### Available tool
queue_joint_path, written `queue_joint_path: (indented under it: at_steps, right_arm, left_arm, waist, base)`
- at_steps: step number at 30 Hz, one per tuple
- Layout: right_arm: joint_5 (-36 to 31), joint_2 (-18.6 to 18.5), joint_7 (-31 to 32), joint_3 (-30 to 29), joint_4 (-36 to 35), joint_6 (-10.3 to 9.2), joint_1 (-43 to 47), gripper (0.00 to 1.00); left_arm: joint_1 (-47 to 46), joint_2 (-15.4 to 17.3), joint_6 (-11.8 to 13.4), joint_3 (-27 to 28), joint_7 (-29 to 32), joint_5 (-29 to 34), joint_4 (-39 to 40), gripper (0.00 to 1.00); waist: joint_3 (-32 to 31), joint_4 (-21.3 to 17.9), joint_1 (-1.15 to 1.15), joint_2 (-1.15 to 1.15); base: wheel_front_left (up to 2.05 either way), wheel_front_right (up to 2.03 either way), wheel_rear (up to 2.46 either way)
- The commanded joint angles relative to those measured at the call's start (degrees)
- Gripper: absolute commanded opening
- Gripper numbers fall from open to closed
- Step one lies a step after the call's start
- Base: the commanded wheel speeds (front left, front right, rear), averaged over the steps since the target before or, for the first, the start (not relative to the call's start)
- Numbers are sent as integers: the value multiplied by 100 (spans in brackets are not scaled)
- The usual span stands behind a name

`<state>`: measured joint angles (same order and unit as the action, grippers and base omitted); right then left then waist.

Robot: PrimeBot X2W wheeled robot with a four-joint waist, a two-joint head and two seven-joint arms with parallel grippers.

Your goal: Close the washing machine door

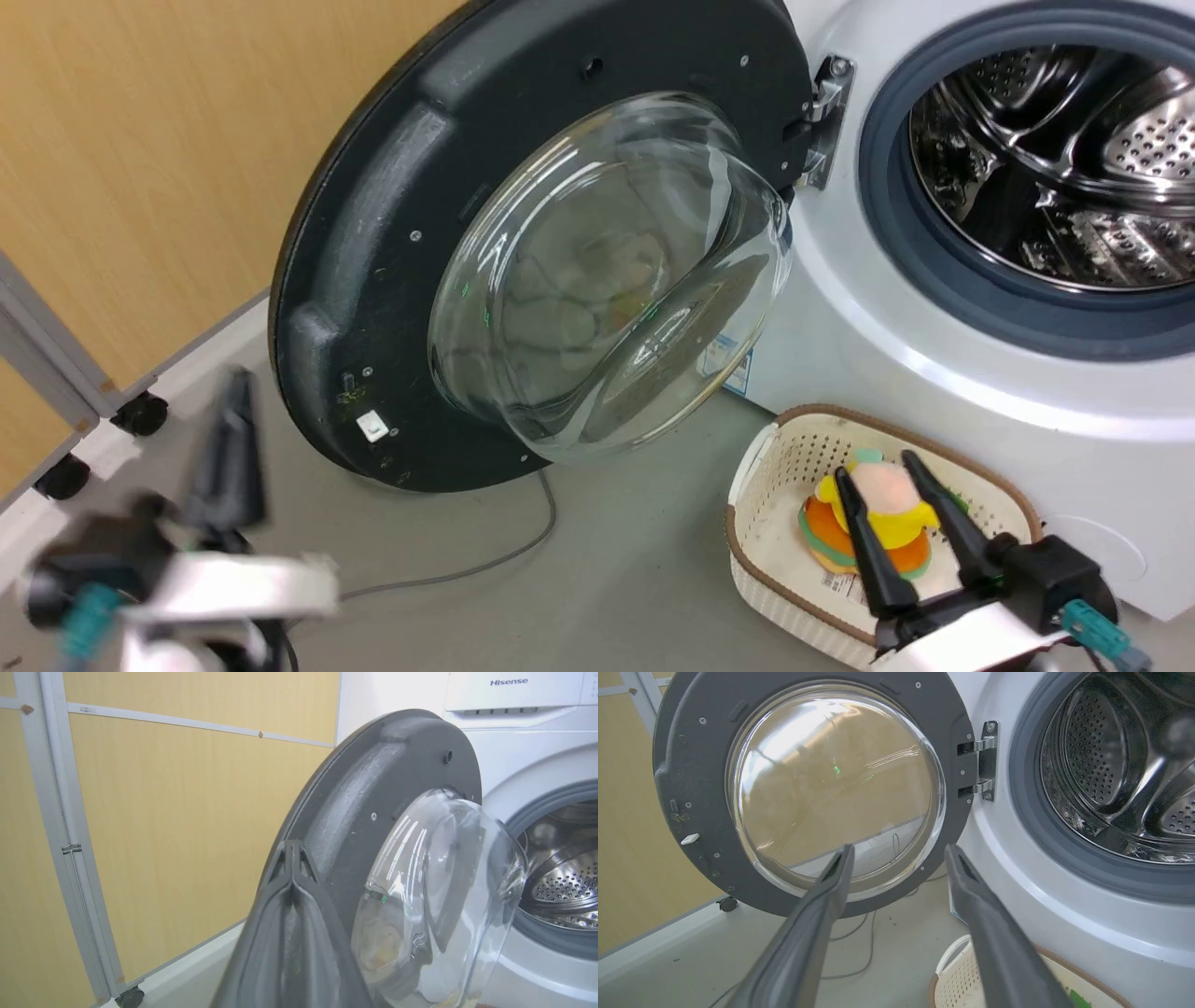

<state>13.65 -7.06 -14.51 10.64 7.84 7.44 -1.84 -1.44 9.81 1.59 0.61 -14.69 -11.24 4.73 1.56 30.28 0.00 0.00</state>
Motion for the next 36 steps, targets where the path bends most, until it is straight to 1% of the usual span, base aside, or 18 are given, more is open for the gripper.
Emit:
queue_joint_path:
  at_steps: [1,3,6,9,14,16,18,23,25,27,30,34,36]
  right_arm:
    - [-59,2,-49,-67,-65,5,43,100]
    - [-91,-8,-49,-135,-123,5,50,100]
    - [-113,-20,-49,-168,-159,5,63,100]
    - [-121,-62,-49,-117,-185,5,77,100]
    - [-129,-106,-49,-84,-230,5,-9,100]
    - [-126,-127,-49,-75,-244,5,-44,100]
    - [-121,-152,-49,-67,-256,5,-73,100]
    - [-113,-189,-49,-84,-260,5,-109,100]
    - [-110,-192,-49,-92,-261,5,-94,100]
    - [-108,-195,-49,-106,-257,5,-69,100]
    - [-101,-195,-49,-134,-250,5,-37,100]
    - [-95,-163,-49,-165,-227,5,-18,100]
    - [-96,-132,-49,-187,-218,5,-7,100]
  left_arm:
    - [-277,82,-151,156,-27,-275,-124,0]
    - [-625,204,-347,384,49,-675,-335,0]
    - [-1094,405,-497,656,334,-1137,-650,0]
    - [-1515,560,-549,936,701,-1619,-918,0]
    - [-2114,610,-560,1424,1537,-2703,-1568,0]
    - [-2347,570,-509,1664,1852,-3202,-1869,0]
    - [-2549,504,-402,1880,2175,-3665,-2165,0]
    - [-2922,321,4,2350,3092,-4739,-2785,0]
    - [-2976,300,91,2447,3461,-5050,-2930,0]
    - [-2967,283,123,2479,3834,-5299,-3007,0]
    - [-2866,275,96,2468,4316,-5562,-3006,0]
    - [-2587,242,-29,2309,4999,-5807,-2822,0]
    - [-2422,213,-65,2230,5249,-5876,-2668,0]
  waist:
    - [50,-6,0,0]
    - [122,-41,0,0]
    - [171,-143,0,0]
    - [249,-255,0,0]
    - [394,-442,0,0]
    - [443,-501,0,0]
    - [493,-552,0,0]
    - [550,-639,0,0]
    - [549,-659,0,0]
    - [538,-672,0,0]
    - [508,-687,0,0]
    - [417,-722,0,0]
    - [354,-746,0,0]
  base:
    - [0,0,0]
    - [0,0,0]
    - [0,0,0]
    - [0,0,0]
    - [0,0,0]
    - [0,0,0]
    - [0,0,0]
    - [0,0,0]
    - [0,0,0]
    - [0,0,0]
    - [0,0,0]
    - [0,0,0]
    - [0,0,0]
